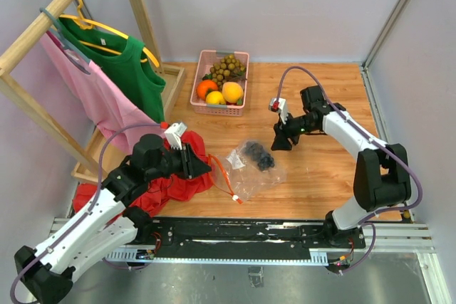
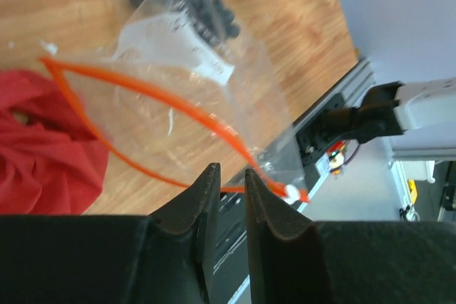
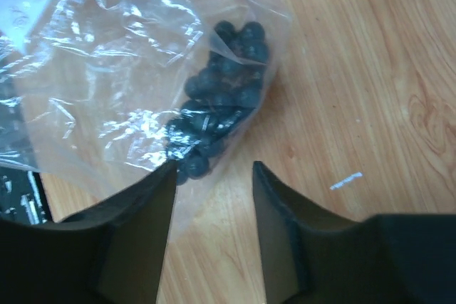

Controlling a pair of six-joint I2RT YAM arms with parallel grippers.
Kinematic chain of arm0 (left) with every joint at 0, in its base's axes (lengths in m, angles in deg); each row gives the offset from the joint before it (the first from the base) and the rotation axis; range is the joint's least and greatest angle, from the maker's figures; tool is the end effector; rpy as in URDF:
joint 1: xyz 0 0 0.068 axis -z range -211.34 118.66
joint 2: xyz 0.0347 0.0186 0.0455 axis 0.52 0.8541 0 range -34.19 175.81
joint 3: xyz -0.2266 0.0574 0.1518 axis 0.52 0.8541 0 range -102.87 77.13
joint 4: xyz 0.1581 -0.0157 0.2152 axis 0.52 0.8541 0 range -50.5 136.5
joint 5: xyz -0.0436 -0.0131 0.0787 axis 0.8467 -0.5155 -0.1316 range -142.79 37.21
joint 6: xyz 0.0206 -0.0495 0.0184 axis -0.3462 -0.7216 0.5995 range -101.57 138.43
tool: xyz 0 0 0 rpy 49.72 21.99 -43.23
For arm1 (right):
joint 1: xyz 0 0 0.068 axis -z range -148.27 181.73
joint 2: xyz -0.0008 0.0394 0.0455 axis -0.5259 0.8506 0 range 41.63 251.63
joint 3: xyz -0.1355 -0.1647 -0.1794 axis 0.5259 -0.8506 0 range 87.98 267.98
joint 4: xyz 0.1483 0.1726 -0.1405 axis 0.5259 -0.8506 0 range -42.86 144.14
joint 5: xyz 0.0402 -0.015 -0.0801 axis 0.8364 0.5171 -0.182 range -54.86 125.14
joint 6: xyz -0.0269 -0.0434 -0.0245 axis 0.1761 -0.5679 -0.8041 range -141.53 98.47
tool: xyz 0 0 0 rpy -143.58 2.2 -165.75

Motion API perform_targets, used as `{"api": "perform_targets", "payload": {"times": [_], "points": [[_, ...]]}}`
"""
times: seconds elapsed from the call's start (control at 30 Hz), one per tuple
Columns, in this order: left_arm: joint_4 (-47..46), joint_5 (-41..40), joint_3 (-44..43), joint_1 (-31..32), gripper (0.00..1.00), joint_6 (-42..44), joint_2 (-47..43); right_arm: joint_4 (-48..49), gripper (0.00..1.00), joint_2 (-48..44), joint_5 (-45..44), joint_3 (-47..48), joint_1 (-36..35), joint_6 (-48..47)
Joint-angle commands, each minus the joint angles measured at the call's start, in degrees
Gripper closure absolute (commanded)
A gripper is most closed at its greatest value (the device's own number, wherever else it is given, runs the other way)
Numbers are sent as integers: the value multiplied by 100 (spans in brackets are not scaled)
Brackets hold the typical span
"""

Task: Open the zip-top bag and remove the fake food
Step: Pick up the fake fruit from the zipper food storage bag.

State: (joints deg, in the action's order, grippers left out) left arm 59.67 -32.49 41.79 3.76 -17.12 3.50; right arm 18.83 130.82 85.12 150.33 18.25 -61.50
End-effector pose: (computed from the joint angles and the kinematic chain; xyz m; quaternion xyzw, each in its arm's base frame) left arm 0.1252 -0.1047 0.2857 0.0946 0.8190 -0.4356 0.3613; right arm 0.2983 0.1027 0.2356 -0.4864 0.7400 0.3491 0.3063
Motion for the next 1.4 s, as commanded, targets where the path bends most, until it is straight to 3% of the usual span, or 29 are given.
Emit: {"api": "perform_targets", "payload": {"times": [0.0, 0.2, 0.43, 0.77, 1.07, 1.37], "points": [[144, 41, 397, 15, 80, -238, 203, 396, 57, 168, -722, 179, 39, 947], [-1084, 217, 1229, 32, 92, -1006, 410, 675, 76, 368, -1196, 156, -194, 1508], [-2413, 106, 1749, 119, 93, -1622, 862, 777, 88, 672, -1431, 231, -485, 1810], [-3505, -334, 2112, 238, 92, -2387, 1282, 823, 90, 942, -1390, 237, -655, 1975], [-4690, -509, 2202, 313, 91, -3245, 2421, 947, 91, 1037, -1285, 88, -968, 2155], [-4972, -297, 1829, 409, 88, -3358, 3517, 1064, 92, 1075, -1009, -13, -1148, 2350]]}}
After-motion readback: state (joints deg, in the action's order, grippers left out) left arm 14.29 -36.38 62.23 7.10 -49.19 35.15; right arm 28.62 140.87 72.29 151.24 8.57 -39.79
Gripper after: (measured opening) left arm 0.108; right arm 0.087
